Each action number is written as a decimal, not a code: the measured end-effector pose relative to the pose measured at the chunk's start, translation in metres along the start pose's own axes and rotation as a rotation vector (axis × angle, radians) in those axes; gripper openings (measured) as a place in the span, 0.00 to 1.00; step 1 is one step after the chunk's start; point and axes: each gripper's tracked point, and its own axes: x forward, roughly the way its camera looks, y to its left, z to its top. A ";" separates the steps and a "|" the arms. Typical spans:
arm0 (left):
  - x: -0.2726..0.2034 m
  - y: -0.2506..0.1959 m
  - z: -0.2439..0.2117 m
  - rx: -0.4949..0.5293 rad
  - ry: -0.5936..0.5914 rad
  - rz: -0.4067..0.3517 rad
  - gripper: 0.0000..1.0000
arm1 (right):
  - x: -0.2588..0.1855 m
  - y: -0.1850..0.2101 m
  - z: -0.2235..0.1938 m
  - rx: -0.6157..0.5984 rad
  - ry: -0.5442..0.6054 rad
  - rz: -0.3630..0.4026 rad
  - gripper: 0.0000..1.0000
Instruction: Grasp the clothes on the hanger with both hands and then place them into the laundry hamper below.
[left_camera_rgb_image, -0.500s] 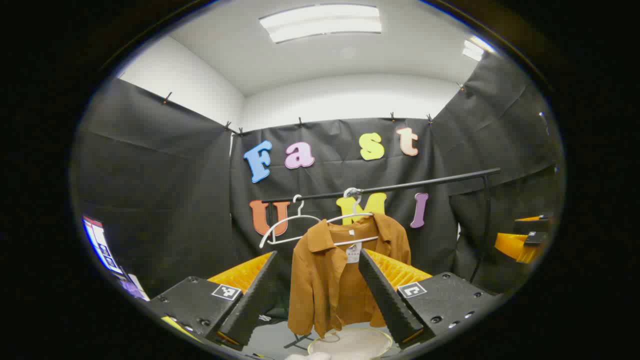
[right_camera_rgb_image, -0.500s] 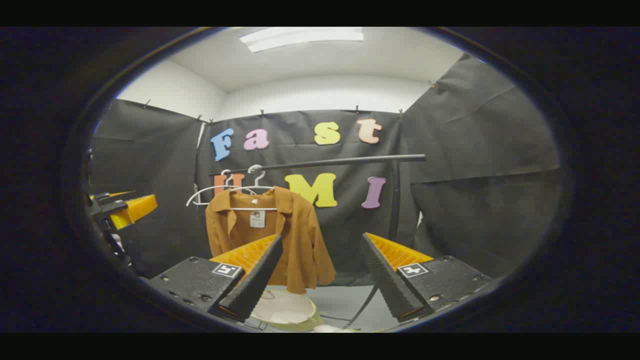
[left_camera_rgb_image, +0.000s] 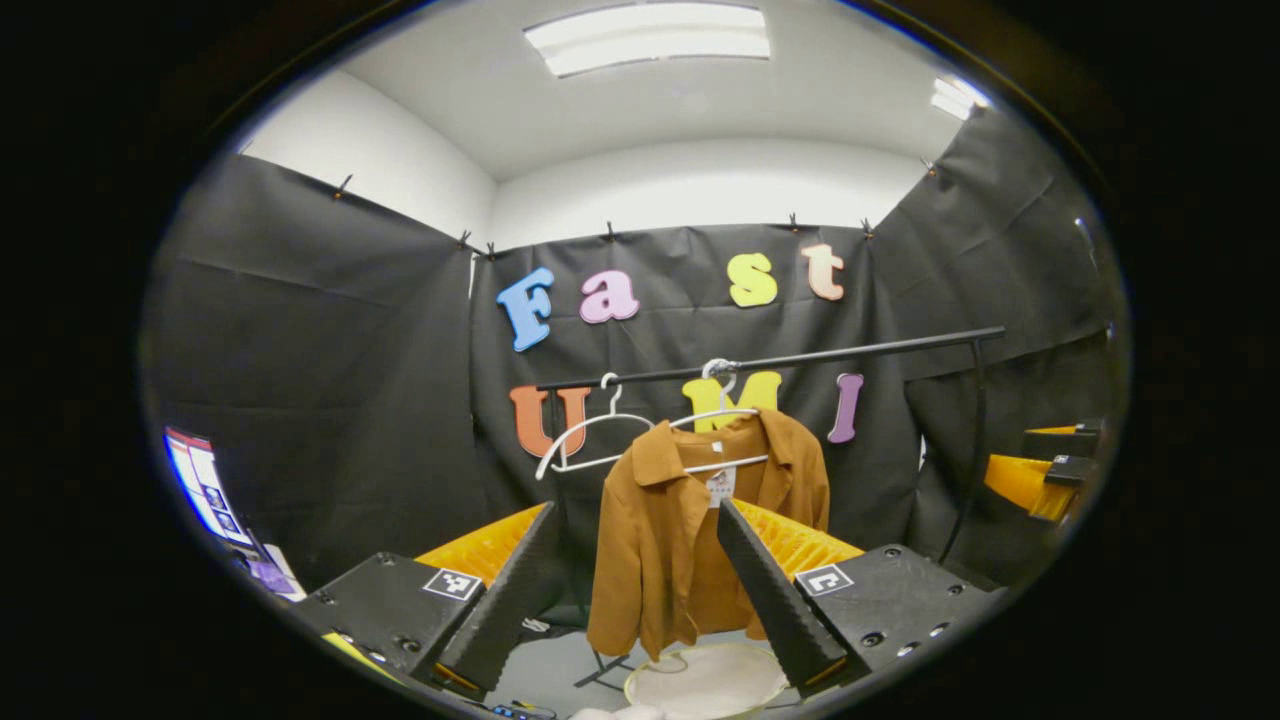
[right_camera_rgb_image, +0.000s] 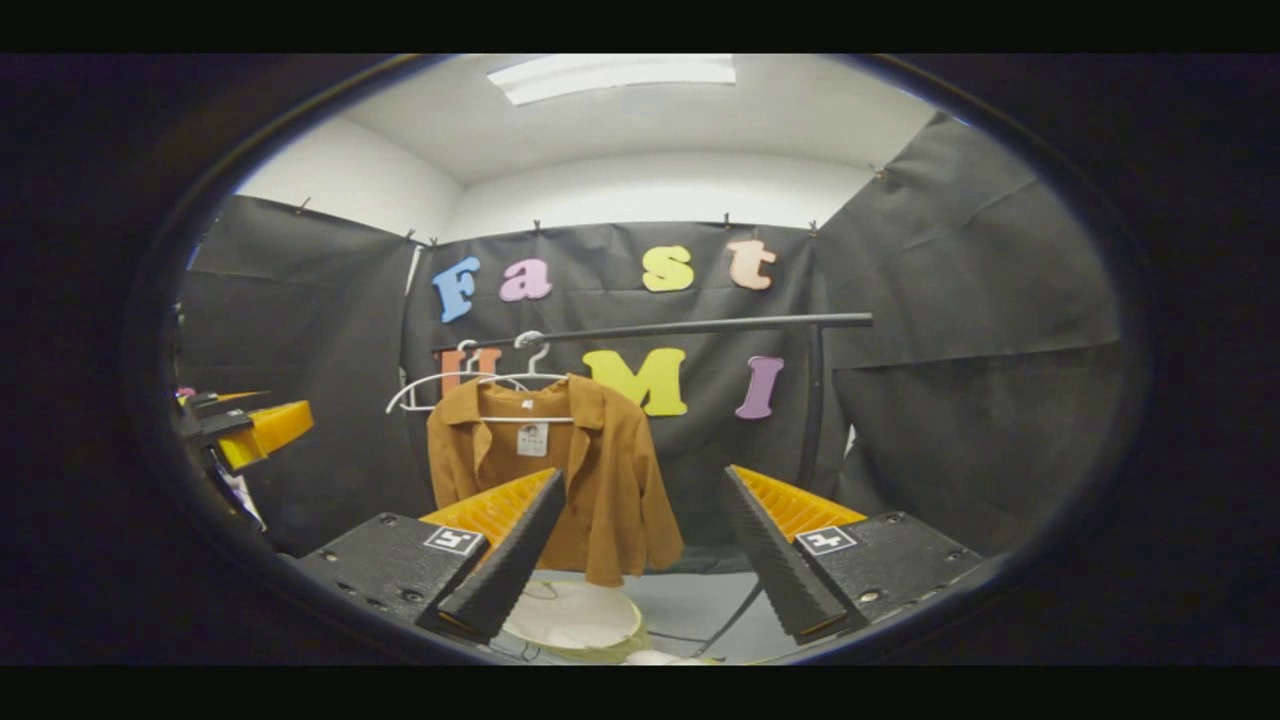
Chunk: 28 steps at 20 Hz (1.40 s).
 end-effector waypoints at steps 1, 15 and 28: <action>-0.001 -0.003 -0.003 -0.003 0.008 -0.007 1.00 | -0.001 0.001 -0.002 0.005 0.004 0.002 0.98; 0.016 -0.031 -0.043 -0.025 0.069 -0.095 1.00 | 0.017 -0.006 -0.046 0.054 0.096 -0.013 0.99; 0.151 -0.075 -0.082 -0.043 0.095 -0.046 0.98 | 0.193 0.013 -0.059 0.030 0.134 0.153 0.98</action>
